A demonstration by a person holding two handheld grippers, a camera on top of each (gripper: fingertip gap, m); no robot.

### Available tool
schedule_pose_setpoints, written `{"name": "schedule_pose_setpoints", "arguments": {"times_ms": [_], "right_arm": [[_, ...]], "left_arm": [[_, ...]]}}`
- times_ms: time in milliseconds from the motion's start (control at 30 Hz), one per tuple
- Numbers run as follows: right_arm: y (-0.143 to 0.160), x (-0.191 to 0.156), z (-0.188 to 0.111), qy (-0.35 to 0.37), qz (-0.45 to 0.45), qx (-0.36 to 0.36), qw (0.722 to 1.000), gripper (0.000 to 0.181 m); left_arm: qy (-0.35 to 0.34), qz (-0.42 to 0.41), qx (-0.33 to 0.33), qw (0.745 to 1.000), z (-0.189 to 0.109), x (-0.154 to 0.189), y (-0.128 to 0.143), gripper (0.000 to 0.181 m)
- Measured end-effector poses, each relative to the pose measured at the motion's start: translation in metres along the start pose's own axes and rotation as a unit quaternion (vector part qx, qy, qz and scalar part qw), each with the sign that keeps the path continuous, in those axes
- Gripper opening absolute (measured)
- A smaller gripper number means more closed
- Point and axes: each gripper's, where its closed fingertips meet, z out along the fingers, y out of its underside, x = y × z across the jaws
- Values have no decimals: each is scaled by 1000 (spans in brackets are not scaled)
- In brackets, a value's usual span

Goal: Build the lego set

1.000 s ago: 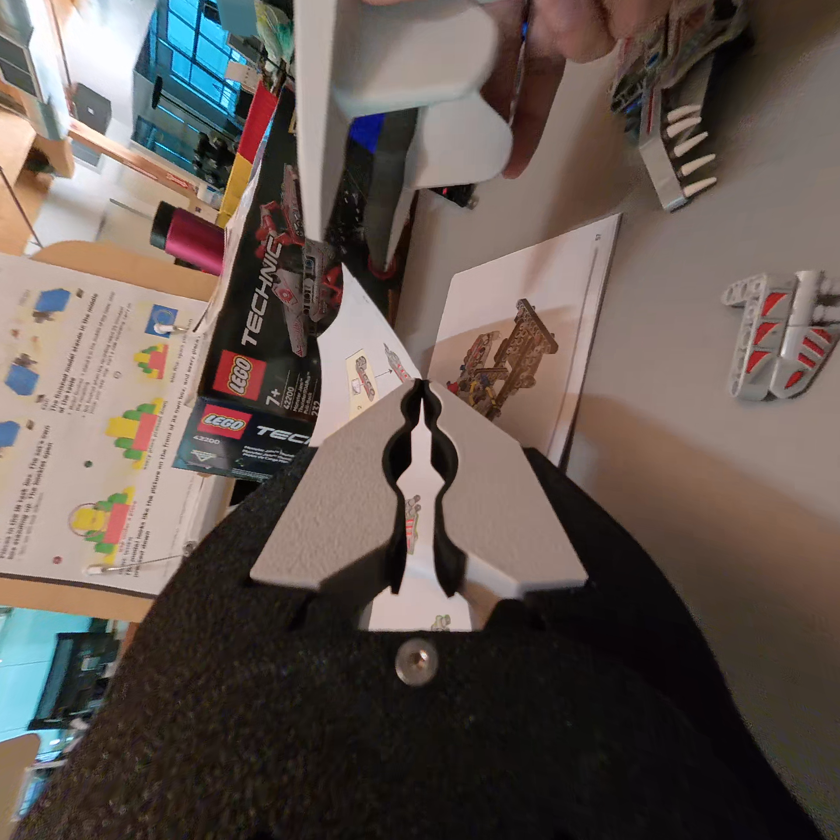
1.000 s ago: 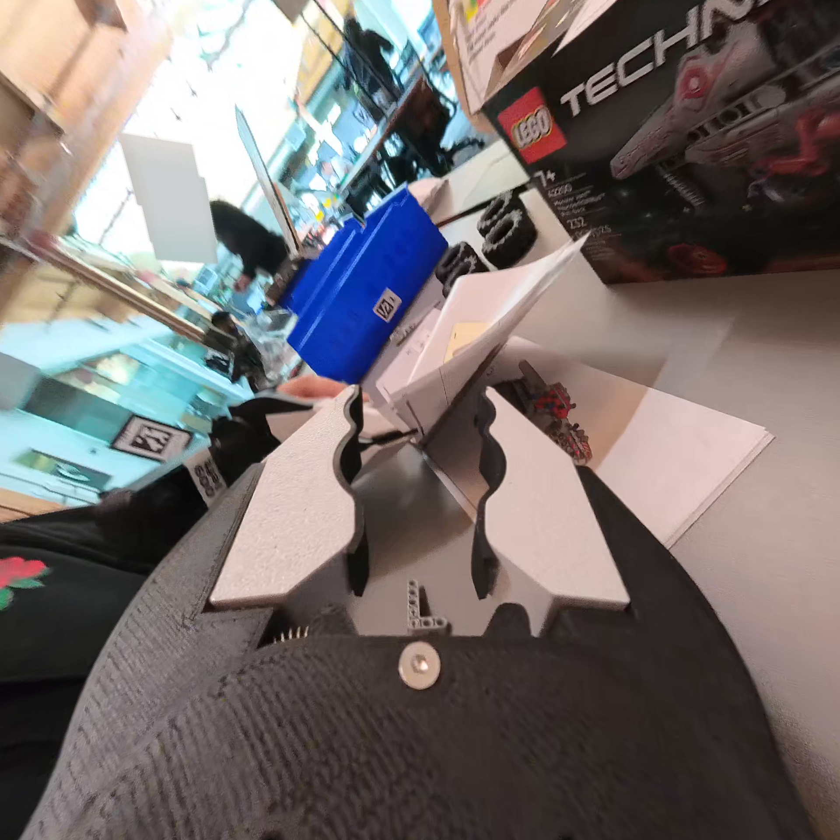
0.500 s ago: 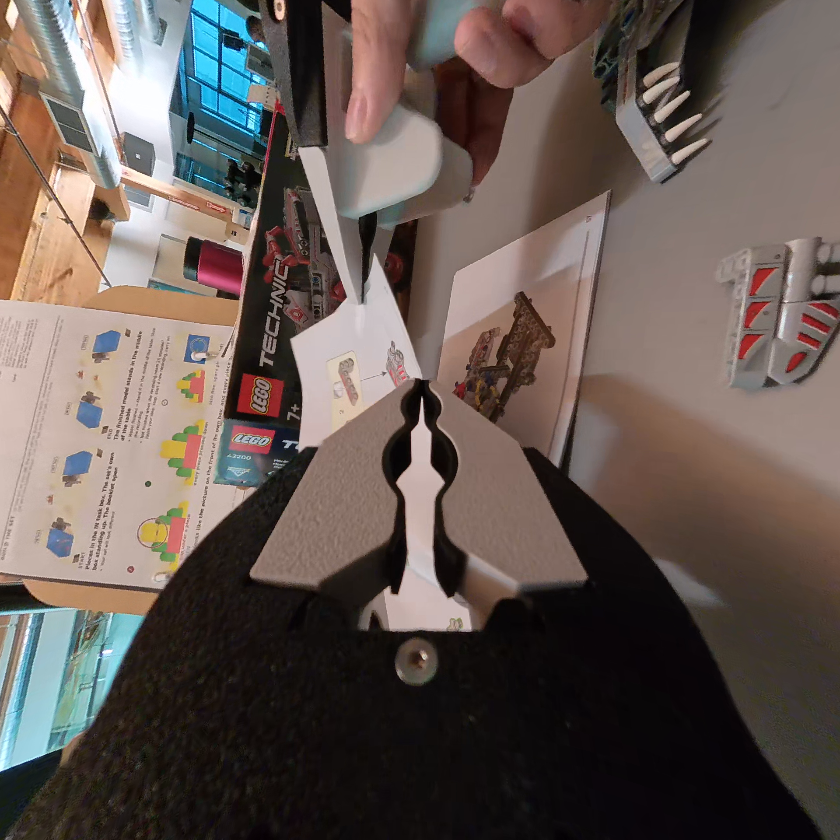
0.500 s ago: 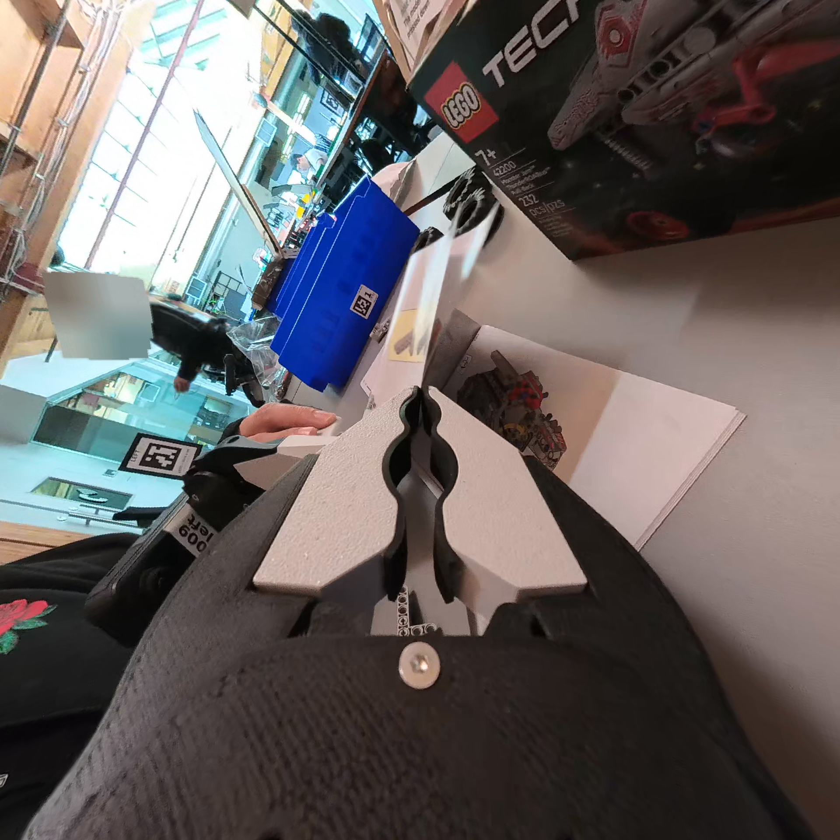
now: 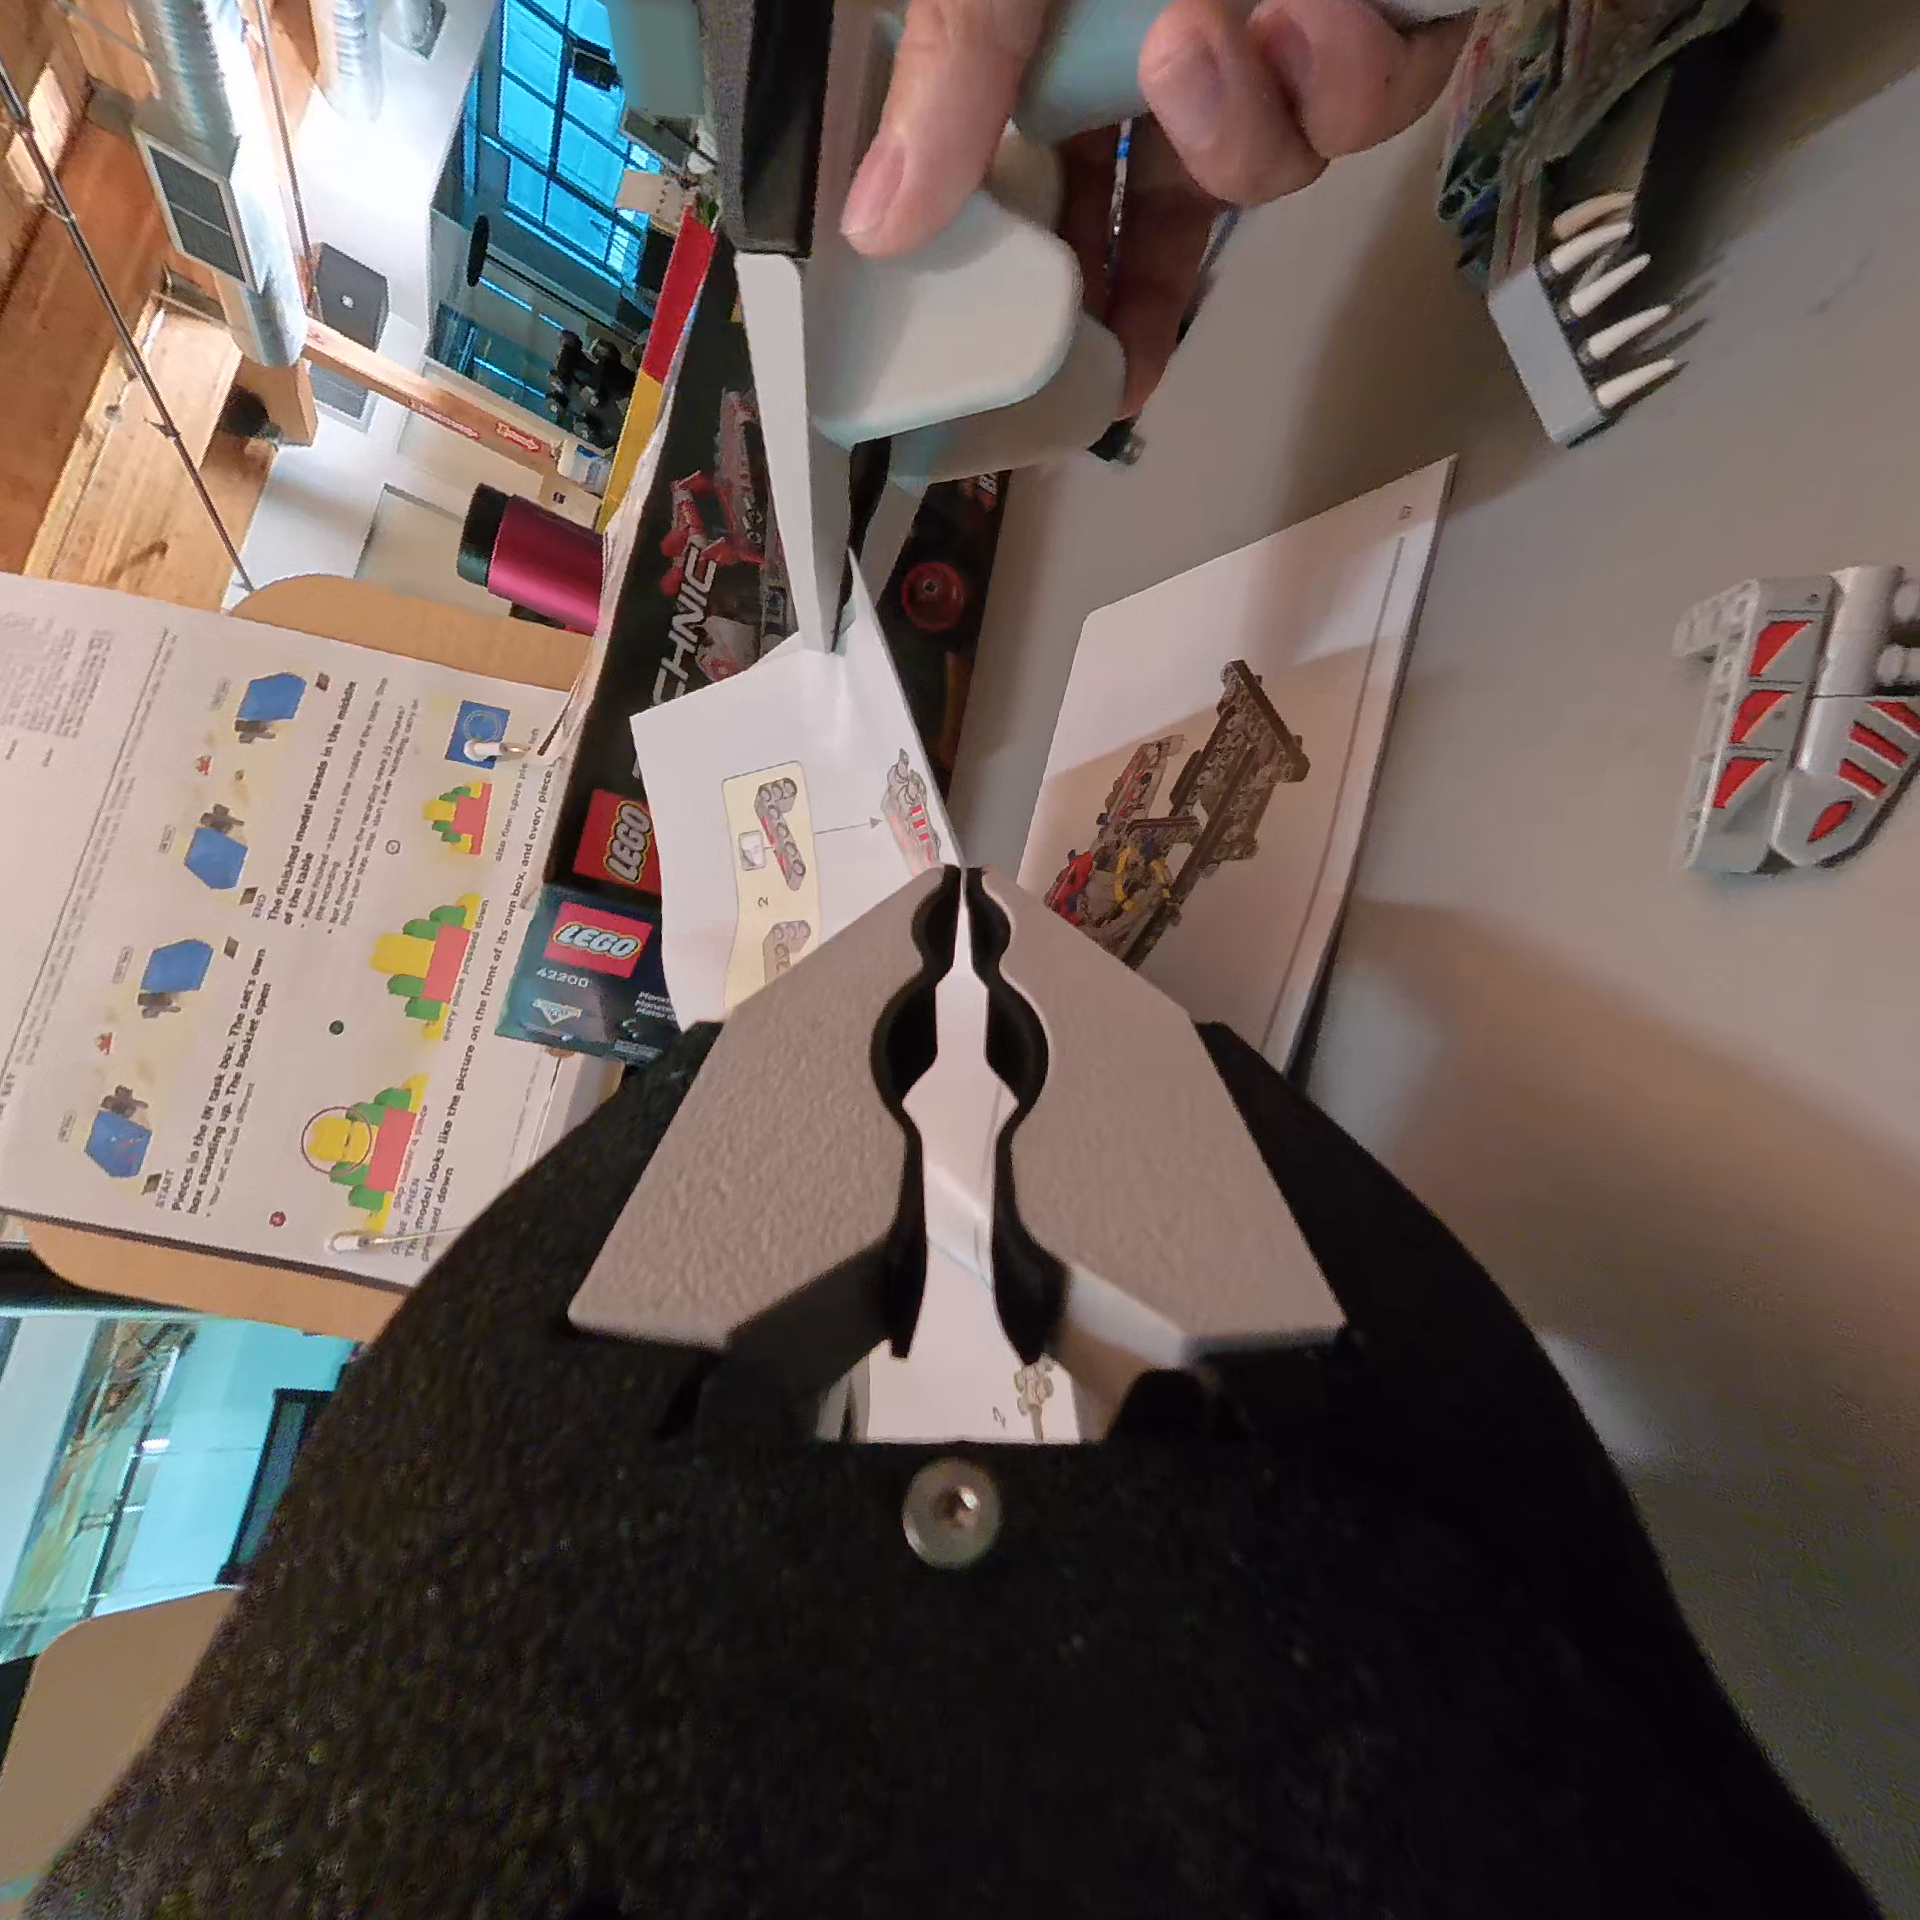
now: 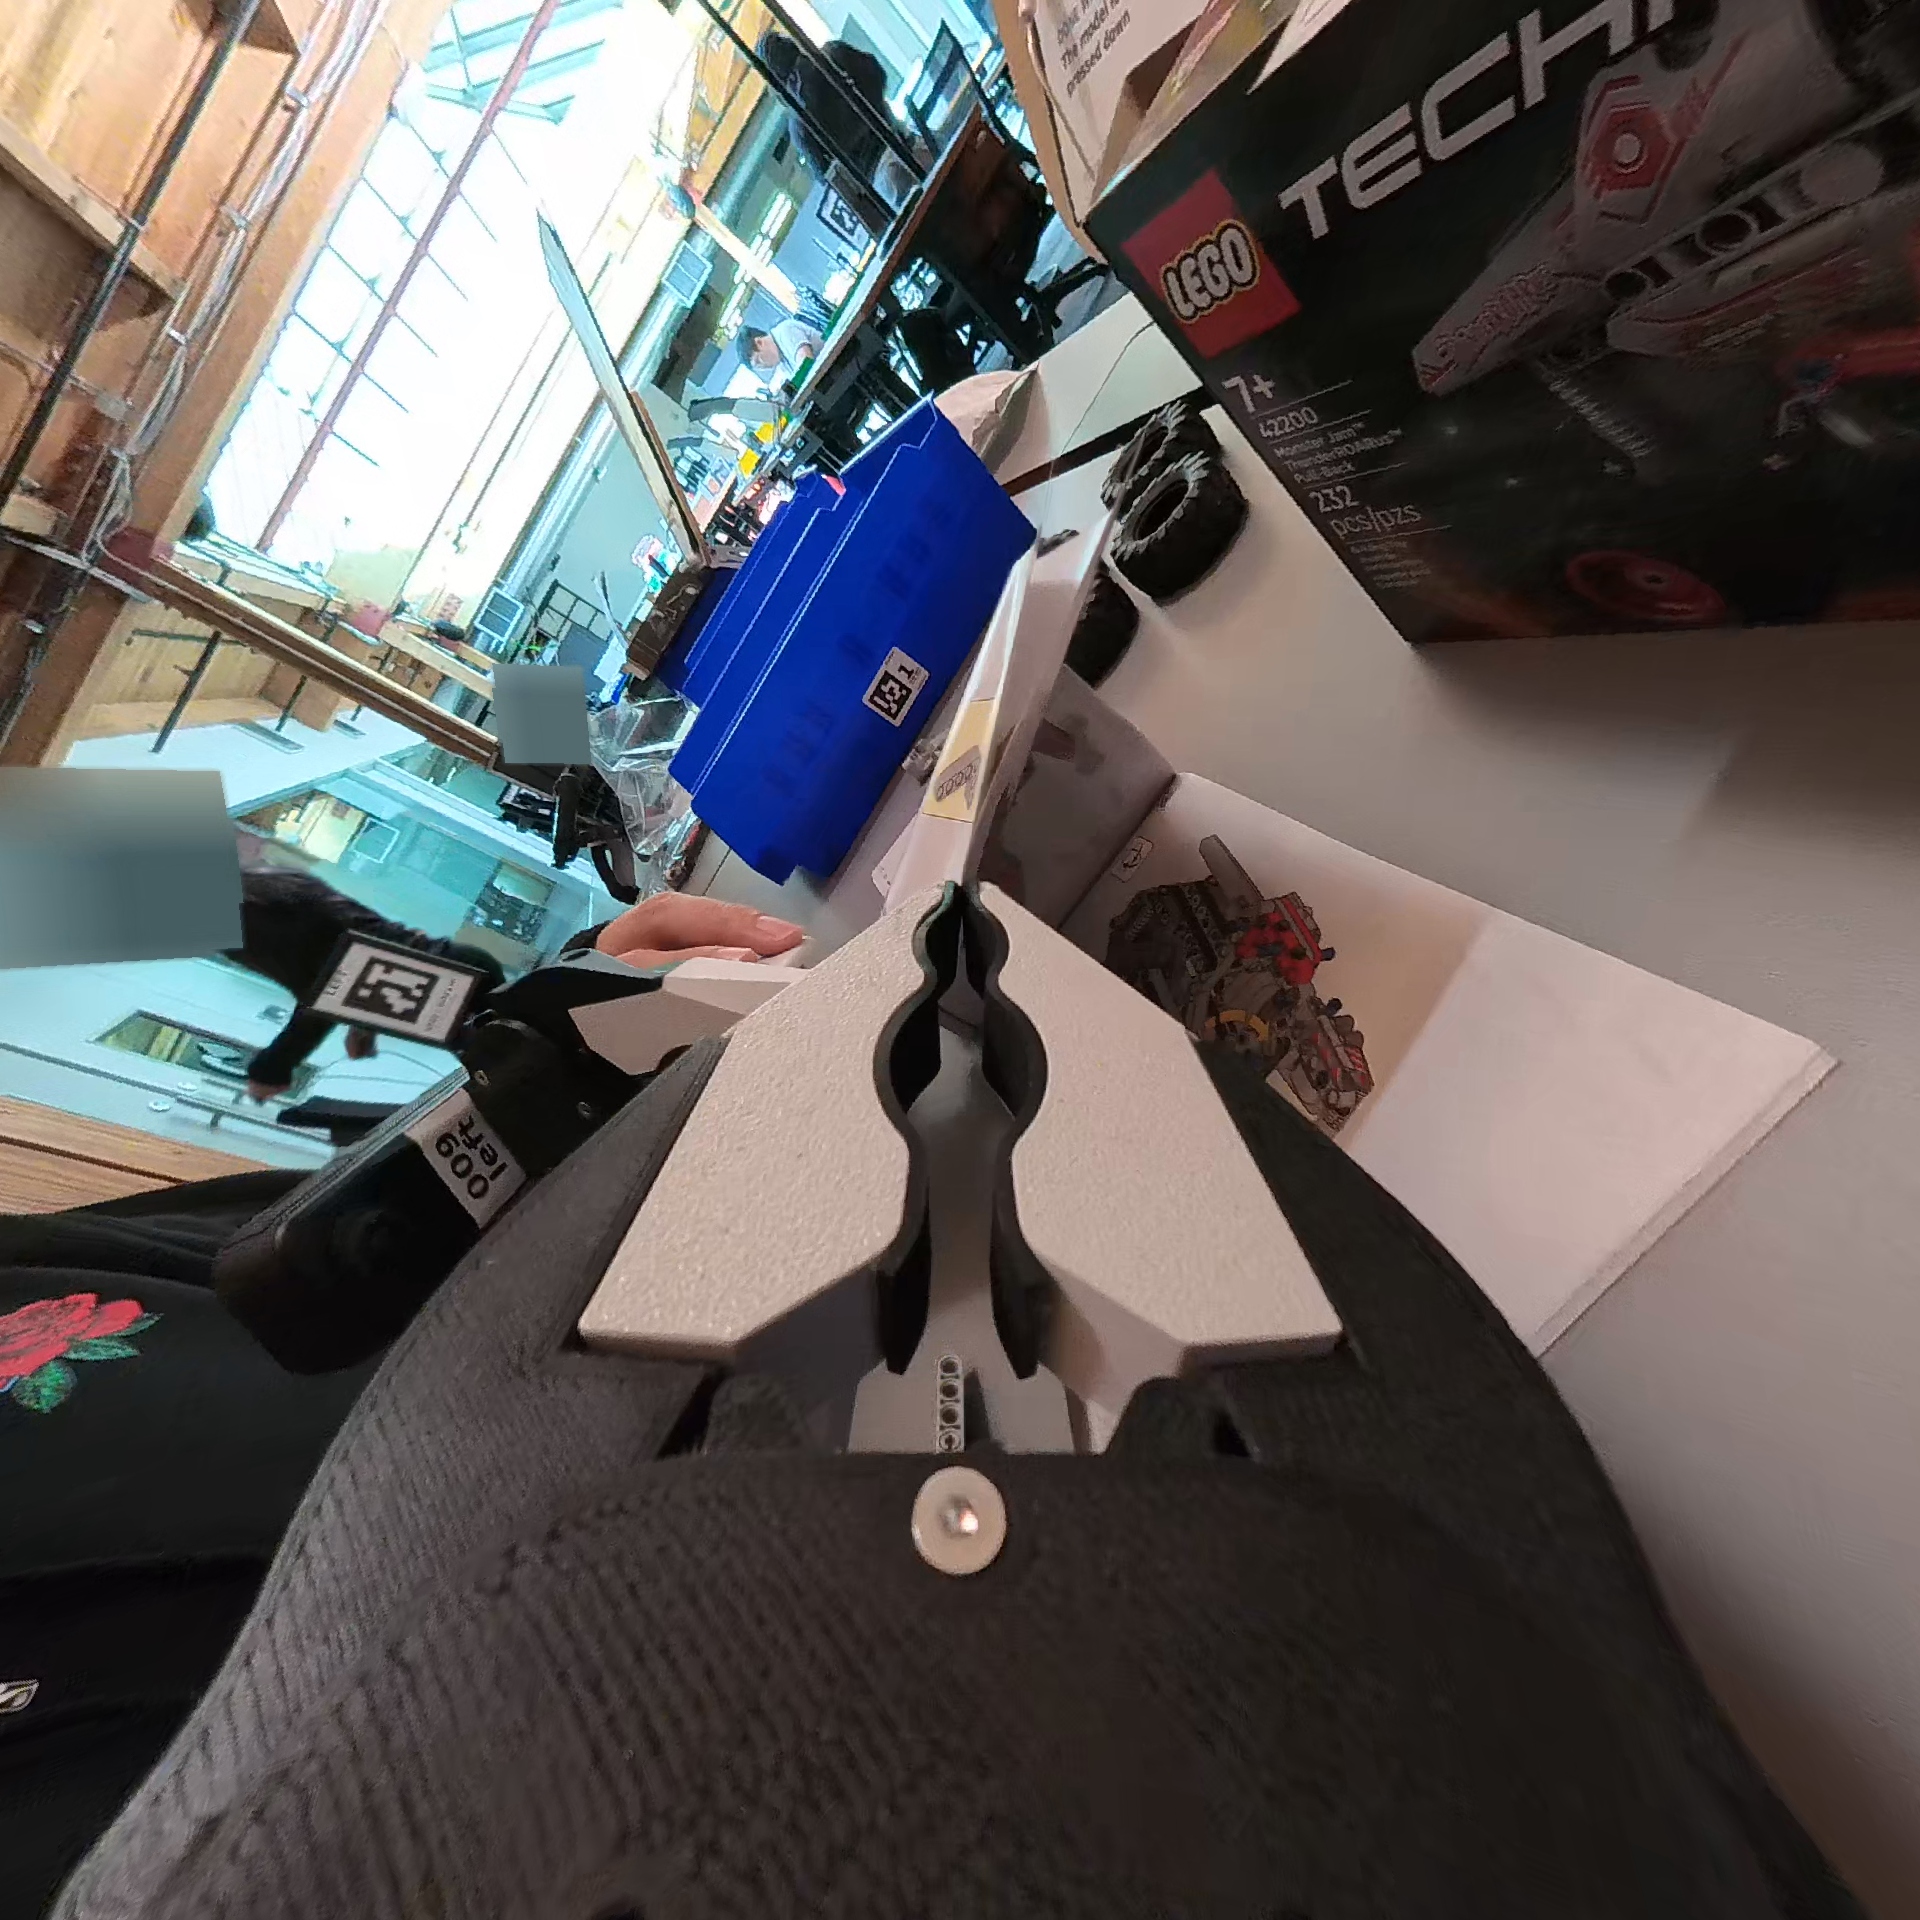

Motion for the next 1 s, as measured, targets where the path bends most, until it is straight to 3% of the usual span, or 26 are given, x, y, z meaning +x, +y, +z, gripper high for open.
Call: {"name": "schedule_pose_setpoints", "arguments": {"times_ms": [1000], "right_arm": [[-6,-10,2,22,-102,-8,995,0]], "left_arm": [[-9,-157,-6,988,-30,-23,33,0]]}}
